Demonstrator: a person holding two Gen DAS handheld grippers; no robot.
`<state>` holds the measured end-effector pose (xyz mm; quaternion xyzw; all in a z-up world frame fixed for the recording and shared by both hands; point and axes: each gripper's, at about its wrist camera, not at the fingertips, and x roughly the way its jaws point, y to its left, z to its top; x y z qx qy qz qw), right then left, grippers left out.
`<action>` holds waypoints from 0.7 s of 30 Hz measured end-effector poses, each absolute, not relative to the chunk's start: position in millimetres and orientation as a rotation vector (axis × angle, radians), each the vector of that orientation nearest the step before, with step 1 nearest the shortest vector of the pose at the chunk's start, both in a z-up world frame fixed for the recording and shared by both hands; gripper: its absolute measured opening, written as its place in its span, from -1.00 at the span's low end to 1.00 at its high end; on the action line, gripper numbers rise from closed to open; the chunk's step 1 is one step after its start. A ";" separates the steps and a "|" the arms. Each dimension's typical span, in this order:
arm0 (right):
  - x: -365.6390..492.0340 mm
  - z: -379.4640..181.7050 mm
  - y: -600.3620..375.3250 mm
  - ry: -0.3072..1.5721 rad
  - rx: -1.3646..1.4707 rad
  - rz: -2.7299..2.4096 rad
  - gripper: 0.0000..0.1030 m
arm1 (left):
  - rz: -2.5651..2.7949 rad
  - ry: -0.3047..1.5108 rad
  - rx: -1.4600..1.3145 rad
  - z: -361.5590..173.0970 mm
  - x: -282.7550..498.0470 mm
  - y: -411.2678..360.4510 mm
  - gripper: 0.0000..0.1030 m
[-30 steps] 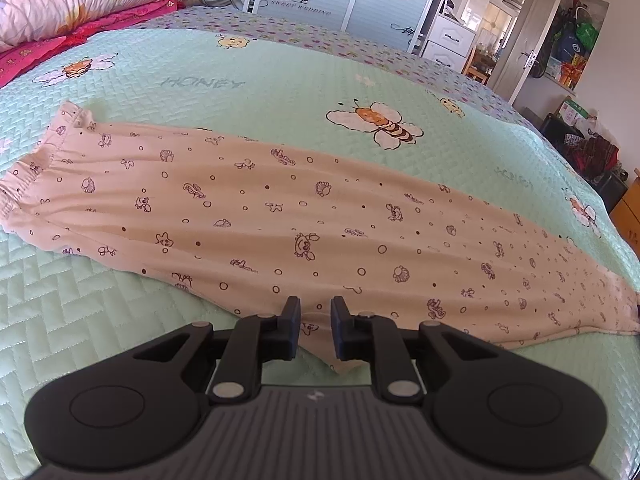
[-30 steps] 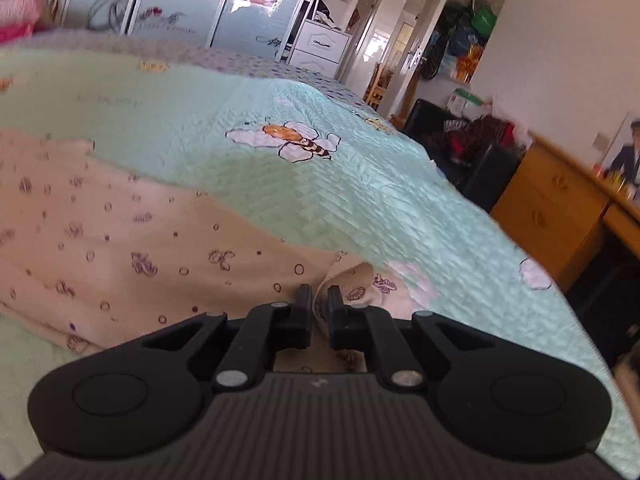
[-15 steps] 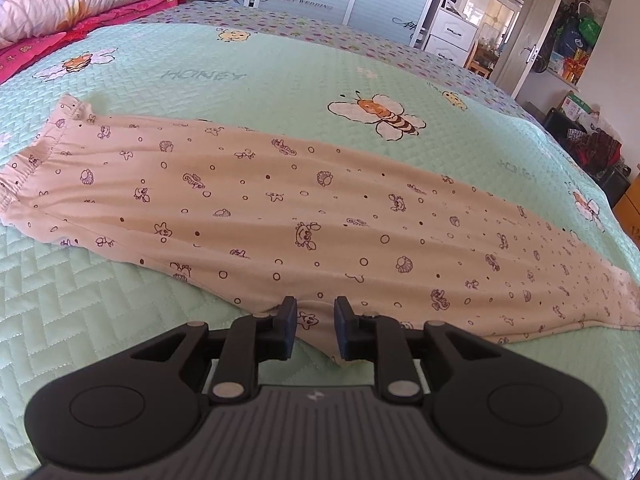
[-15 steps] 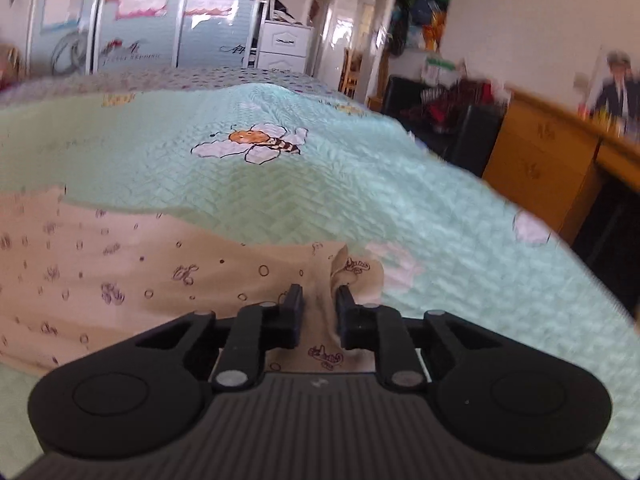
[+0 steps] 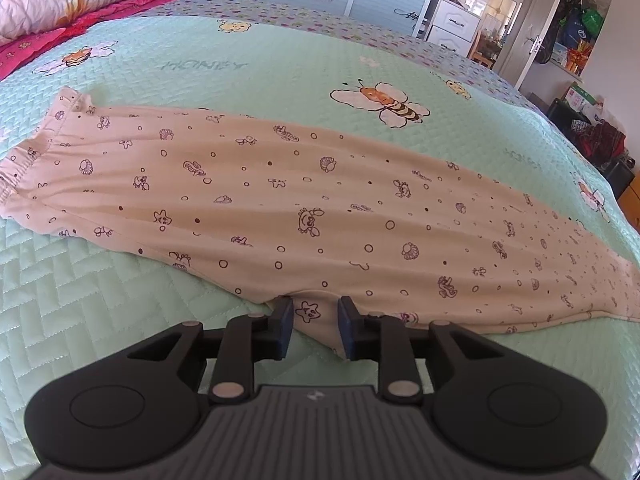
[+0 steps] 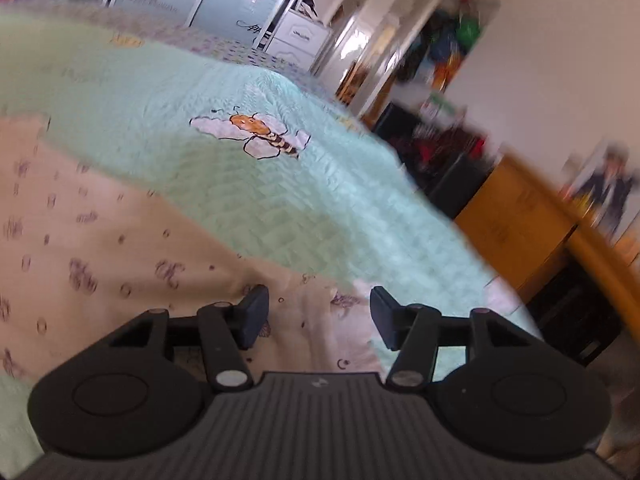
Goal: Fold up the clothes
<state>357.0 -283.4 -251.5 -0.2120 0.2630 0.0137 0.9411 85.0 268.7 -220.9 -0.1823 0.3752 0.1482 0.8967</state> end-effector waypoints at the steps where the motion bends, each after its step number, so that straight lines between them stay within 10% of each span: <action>1: 360.2 -249.4 -290.4 0.547 -0.375 0.050 0.08 | 0.307 0.778 -0.377 -221.0 85.1 268.6 -0.49; 6: 363.1 -245.8 -300.3 0.555 -0.292 0.108 -0.16 | 0.307 0.782 -0.372 -221.6 85.4 268.0 -0.48; 9: 362.9 -246.6 -294.3 0.563 -0.312 0.137 -0.88 | 0.309 0.783 -0.369 -221.6 85.6 267.3 -0.48; 21: 340.2 -255.7 -265.7 0.443 -0.618 0.009 -0.95 | 0.312 0.782 -0.366 -223.2 85.8 266.3 -0.46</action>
